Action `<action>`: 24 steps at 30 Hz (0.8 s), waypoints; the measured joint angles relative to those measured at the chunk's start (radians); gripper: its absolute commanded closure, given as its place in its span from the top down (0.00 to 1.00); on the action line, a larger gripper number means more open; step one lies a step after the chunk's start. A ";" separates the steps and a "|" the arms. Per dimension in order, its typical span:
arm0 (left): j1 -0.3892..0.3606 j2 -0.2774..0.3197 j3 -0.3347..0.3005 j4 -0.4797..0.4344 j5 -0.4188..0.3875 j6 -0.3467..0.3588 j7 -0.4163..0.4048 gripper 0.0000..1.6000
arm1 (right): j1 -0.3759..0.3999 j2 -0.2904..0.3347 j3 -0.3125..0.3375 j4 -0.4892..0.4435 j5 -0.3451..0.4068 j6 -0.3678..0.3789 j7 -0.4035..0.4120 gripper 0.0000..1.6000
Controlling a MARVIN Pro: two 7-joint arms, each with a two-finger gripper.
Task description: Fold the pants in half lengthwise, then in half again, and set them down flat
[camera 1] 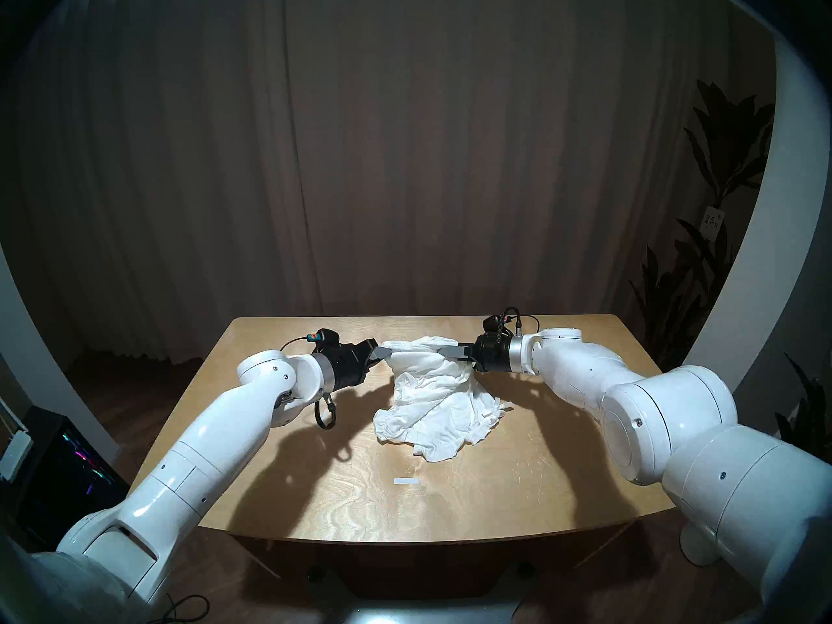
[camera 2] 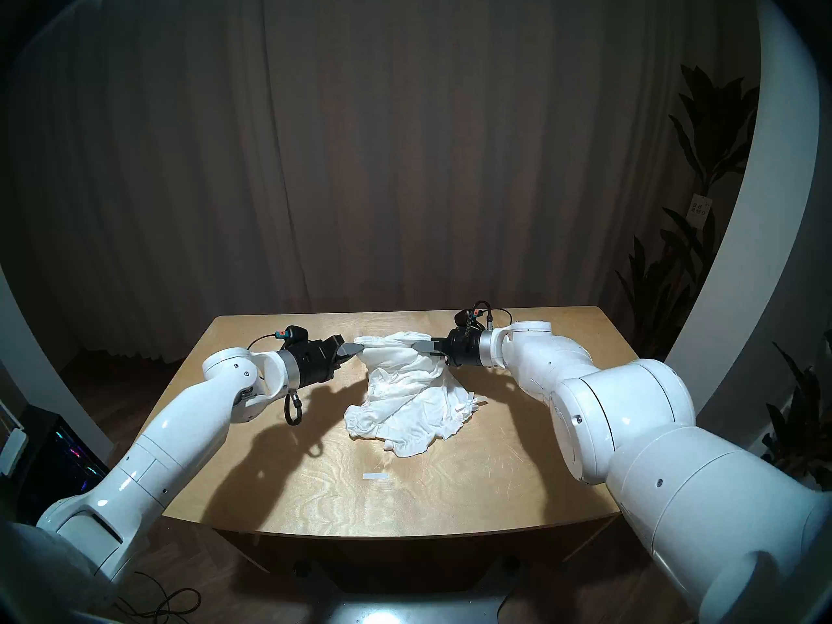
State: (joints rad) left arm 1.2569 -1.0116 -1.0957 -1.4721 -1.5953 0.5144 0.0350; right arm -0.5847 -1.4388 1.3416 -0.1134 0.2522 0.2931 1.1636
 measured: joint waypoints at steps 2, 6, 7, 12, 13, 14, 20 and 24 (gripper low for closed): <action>0.020 0.014 -0.005 -0.027 -0.005 0.002 -0.002 0.00 | -0.003 0.006 -0.005 -0.001 -0.005 -0.005 0.026 0.00; 0.067 0.044 -0.015 -0.085 -0.015 0.004 -0.006 0.00 | -0.010 0.020 -0.016 -0.002 -0.016 -0.015 0.086 0.00; 0.076 0.050 -0.017 -0.097 -0.017 0.004 -0.006 0.00 | -0.011 0.023 -0.018 -0.002 -0.019 -0.016 0.099 0.00; 0.129 0.083 -0.030 -0.166 -0.028 0.001 -0.008 0.00 | -0.021 0.040 -0.028 -0.001 -0.025 -0.025 0.180 0.00; 0.139 0.090 -0.033 -0.181 -0.031 0.000 -0.008 0.00 | -0.023 0.044 -0.029 -0.001 -0.026 -0.027 0.199 0.00; 0.145 0.094 -0.035 -0.188 -0.032 -0.001 -0.008 0.00 | -0.024 0.046 -0.030 -0.001 -0.026 -0.029 0.209 0.00; 0.198 0.128 -0.051 -0.251 -0.042 -0.009 -0.007 0.00 | -0.035 0.061 -0.042 -0.003 -0.027 -0.046 0.289 0.00; 0.237 0.148 -0.058 -0.280 -0.046 -0.019 -0.004 0.00 | -0.044 0.069 -0.056 -0.010 -0.029 -0.063 0.307 0.00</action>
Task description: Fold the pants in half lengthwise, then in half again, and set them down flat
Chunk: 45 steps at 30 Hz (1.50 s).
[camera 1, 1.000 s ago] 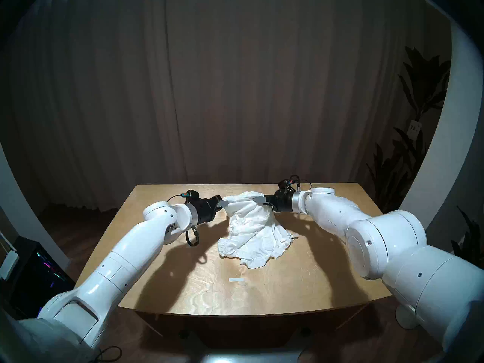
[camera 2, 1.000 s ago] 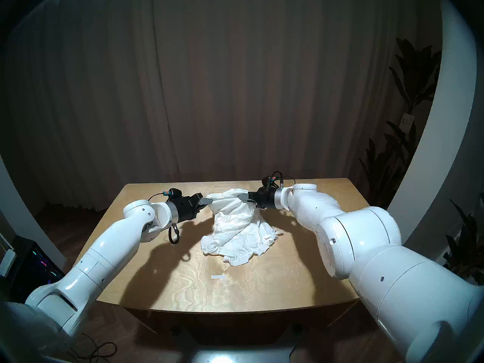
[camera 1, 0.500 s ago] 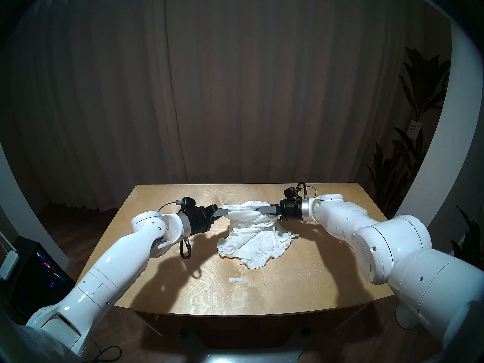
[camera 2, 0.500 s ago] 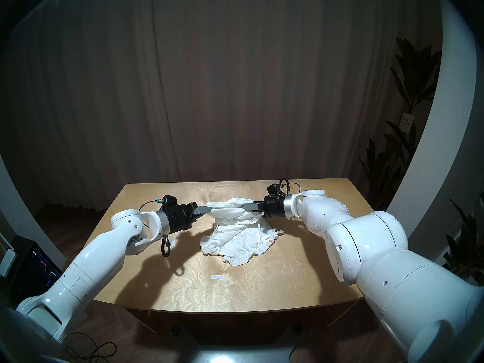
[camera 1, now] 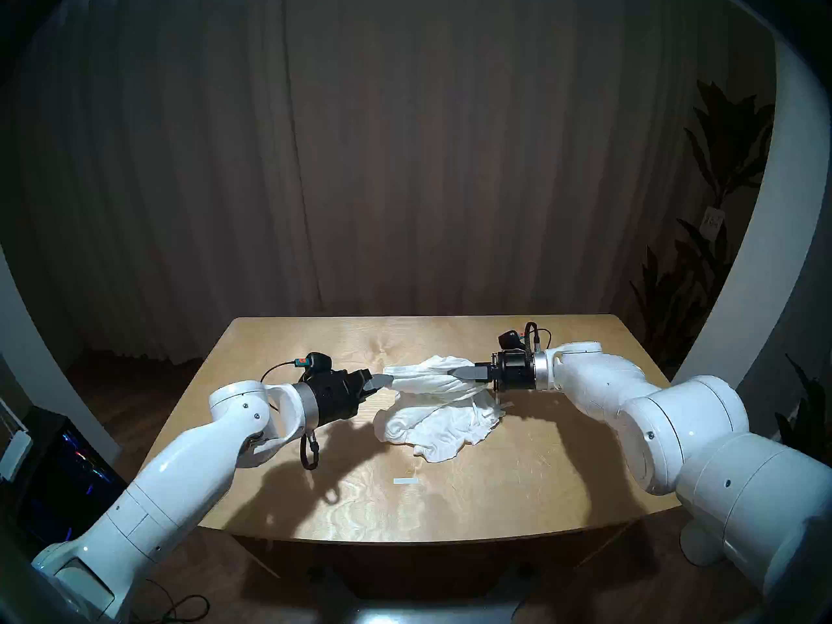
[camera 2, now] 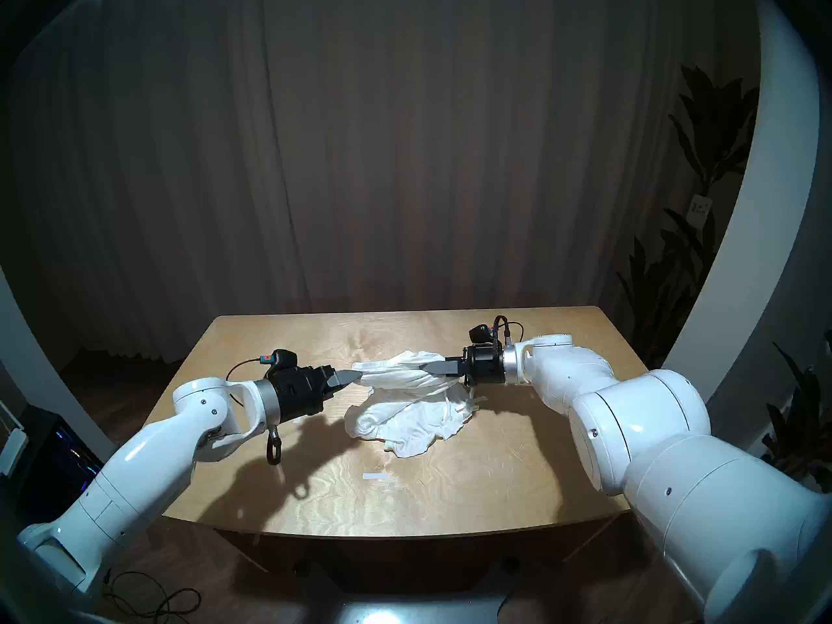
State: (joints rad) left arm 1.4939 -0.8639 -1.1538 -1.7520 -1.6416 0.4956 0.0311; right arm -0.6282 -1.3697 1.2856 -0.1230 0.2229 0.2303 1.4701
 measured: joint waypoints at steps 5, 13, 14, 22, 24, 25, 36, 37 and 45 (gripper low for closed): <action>0.041 0.018 -0.007 -0.015 -0.002 -0.016 0.009 0.01 | -0.013 0.004 -0.016 -0.011 -0.002 -0.021 0.009 0.00; 0.094 0.036 -0.015 -0.020 -0.003 -0.048 0.045 0.00 | -0.041 0.006 -0.038 -0.034 -0.001 -0.055 0.013 0.00; 0.098 0.037 -0.016 -0.020 -0.003 -0.052 0.049 0.00 | -0.044 0.007 -0.041 -0.038 -0.001 -0.059 0.014 0.00; 0.124 0.041 -0.019 -0.030 -0.001 -0.074 0.072 0.00 | -0.060 0.016 -0.056 -0.064 0.001 -0.077 0.014 0.00; 0.129 0.041 -0.020 -0.033 -0.001 -0.079 0.076 0.00 | -0.061 0.020 -0.060 -0.072 0.002 -0.081 0.014 0.00; 0.131 0.041 -0.020 -0.036 -0.001 -0.082 0.078 0.00 | -0.061 0.022 -0.063 -0.077 0.002 -0.082 0.014 0.00; 0.155 0.041 -0.019 -0.055 0.005 -0.099 0.098 0.04 | -0.078 0.044 -0.096 -0.111 0.002 -0.085 0.014 0.02; 0.158 0.042 -0.019 -0.056 0.007 -0.101 0.100 0.05 | -0.083 0.045 -0.101 -0.114 0.001 -0.083 0.014 0.06; 0.177 0.044 -0.019 -0.063 0.014 -0.112 0.110 0.19 | -0.117 0.051 -0.131 -0.139 0.001 -0.066 0.014 1.00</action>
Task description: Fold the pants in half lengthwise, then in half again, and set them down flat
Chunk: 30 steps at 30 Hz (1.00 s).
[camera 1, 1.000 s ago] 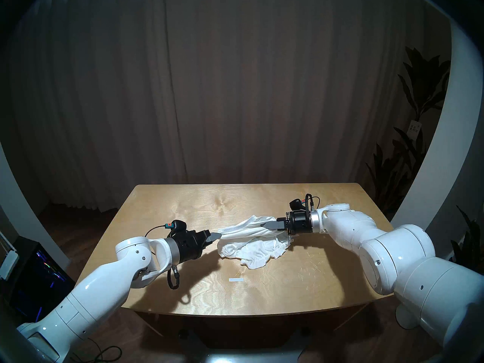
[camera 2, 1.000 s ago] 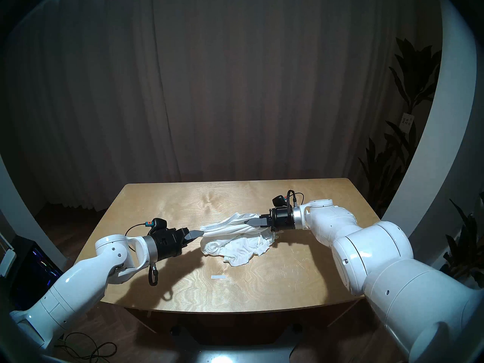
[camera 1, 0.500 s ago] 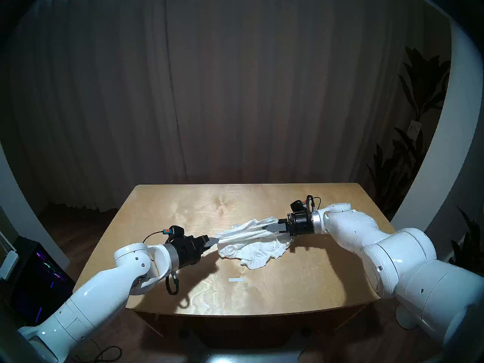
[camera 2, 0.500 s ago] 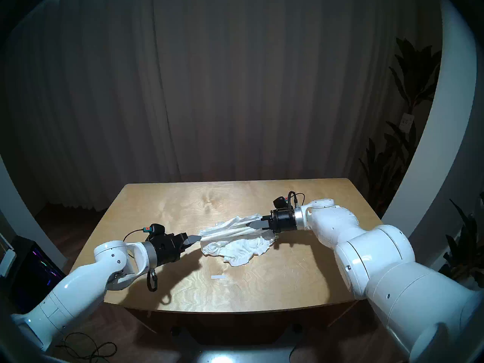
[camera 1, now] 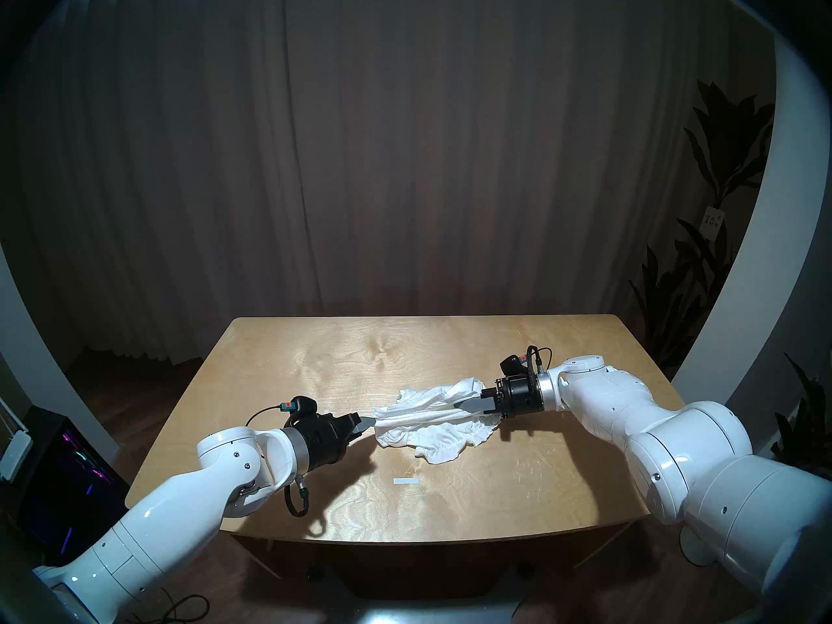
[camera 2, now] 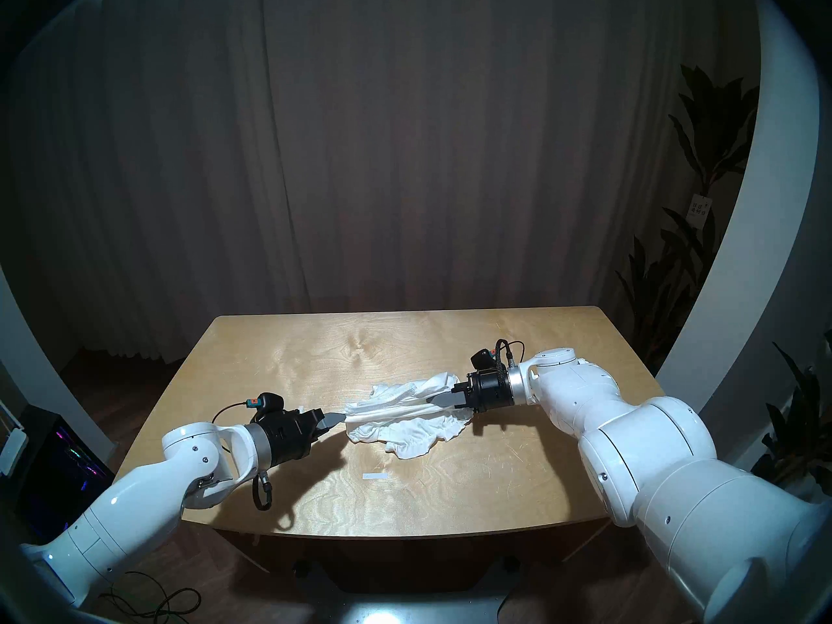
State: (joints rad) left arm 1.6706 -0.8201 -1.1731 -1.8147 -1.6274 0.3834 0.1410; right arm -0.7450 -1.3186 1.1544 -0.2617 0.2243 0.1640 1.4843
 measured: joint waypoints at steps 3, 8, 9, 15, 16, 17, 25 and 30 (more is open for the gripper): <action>0.008 0.003 -0.003 -0.002 0.003 -0.006 0.003 0.26 | -0.002 0.005 -0.004 -0.027 0.013 0.003 0.003 1.00; 0.019 0.009 -0.012 -0.006 0.008 -0.016 0.003 0.30 | -0.006 0.021 -0.017 -0.058 0.019 0.011 0.000 1.00; 0.021 0.010 -0.014 -0.007 0.009 -0.018 0.003 0.31 | -0.007 0.024 -0.019 -0.063 0.019 0.013 0.000 1.00; 0.032 0.017 -0.025 -0.019 0.013 -0.030 0.000 0.45 | -0.007 0.058 -0.032 -0.100 0.022 0.025 0.000 1.00; 0.034 0.018 -0.026 -0.021 0.013 -0.031 -0.001 0.57 | -0.007 0.063 -0.034 -0.106 0.023 0.027 0.000 1.00; 0.036 0.018 -0.027 -0.023 0.014 -0.032 -0.001 0.63 | -0.007 0.067 -0.035 -0.111 0.024 0.029 0.000 1.00; 0.052 0.029 -0.031 -0.055 0.035 -0.046 -0.012 0.41 | -0.004 0.108 -0.037 -0.175 0.038 0.043 0.000 1.00; 0.067 0.041 -0.032 -0.084 0.053 -0.055 -0.028 0.34 | -0.001 0.126 -0.023 -0.225 0.061 0.058 0.000 1.00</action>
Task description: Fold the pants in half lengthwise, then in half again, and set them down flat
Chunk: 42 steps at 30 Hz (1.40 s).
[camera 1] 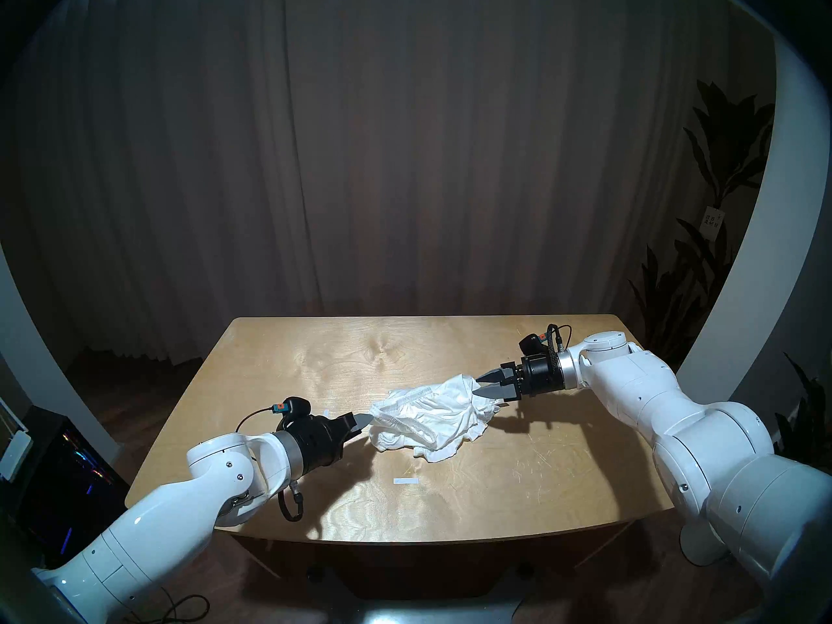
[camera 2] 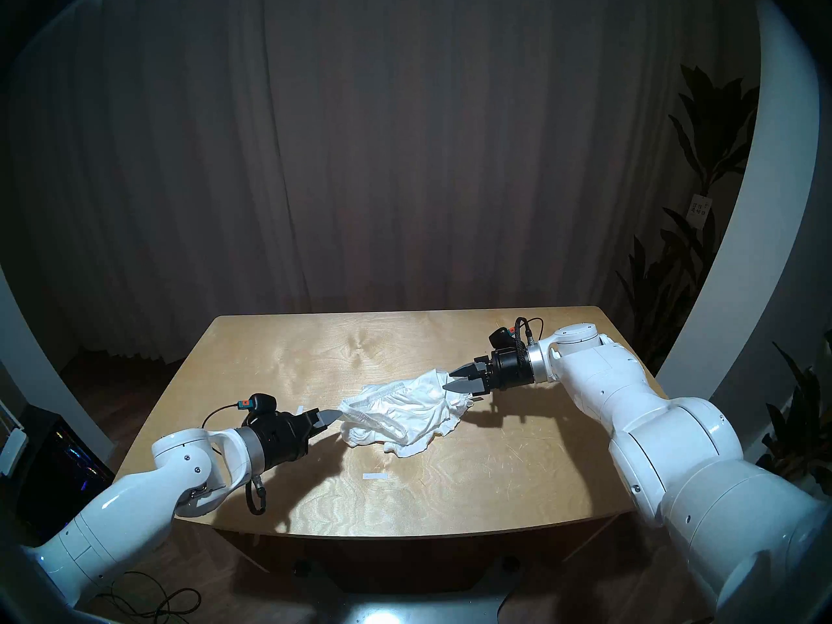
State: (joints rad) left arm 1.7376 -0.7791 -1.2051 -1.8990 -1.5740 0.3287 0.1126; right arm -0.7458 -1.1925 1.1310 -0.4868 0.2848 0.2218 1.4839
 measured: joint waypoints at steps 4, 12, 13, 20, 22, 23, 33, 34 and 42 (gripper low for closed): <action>0.013 0.011 -0.003 -0.019 0.014 -0.007 -0.013 0.34 | 0.001 0.005 0.009 -0.044 0.022 0.014 0.000 1.00; 0.052 0.039 -0.027 -0.046 0.036 -0.032 -0.043 0.39 | -0.022 -0.016 -0.004 -0.154 0.071 0.073 0.000 1.00; 0.056 0.042 -0.032 -0.048 0.037 -0.036 -0.046 0.40 | -0.029 -0.019 -0.010 -0.164 0.075 0.082 0.000 1.00; 0.106 0.068 -0.094 -0.063 0.041 -0.092 -0.075 0.45 | -0.103 -0.036 -0.061 -0.261 0.113 0.176 -0.032 1.00; 0.128 0.077 -0.122 -0.068 0.046 -0.122 -0.085 0.38 | -0.127 -0.036 -0.071 -0.295 0.127 0.208 -0.068 1.00; 0.134 0.080 -0.130 -0.070 0.048 -0.132 -0.088 0.36 | -0.134 -0.036 -0.073 -0.304 0.131 0.217 -0.078 1.00; 0.243 0.101 -0.243 -0.088 0.108 -0.290 -0.126 0.24 | -0.196 -0.017 -0.055 -0.443 0.189 0.345 -0.209 1.00; 0.249 0.102 -0.249 -0.088 0.111 -0.299 -0.129 0.25 | -0.198 -0.014 -0.053 -0.453 0.192 0.353 -0.218 1.00; 0.283 0.099 -0.274 -0.065 0.134 -0.354 -0.161 0.25 | -0.210 0.019 -0.052 -0.512 0.222 0.434 -0.303 1.00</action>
State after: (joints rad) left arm 2.0203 -0.6802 -1.4790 -1.9636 -1.4401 -0.0253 -0.0487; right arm -0.9554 -1.1736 1.0792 -0.9984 0.5063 0.6557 1.1810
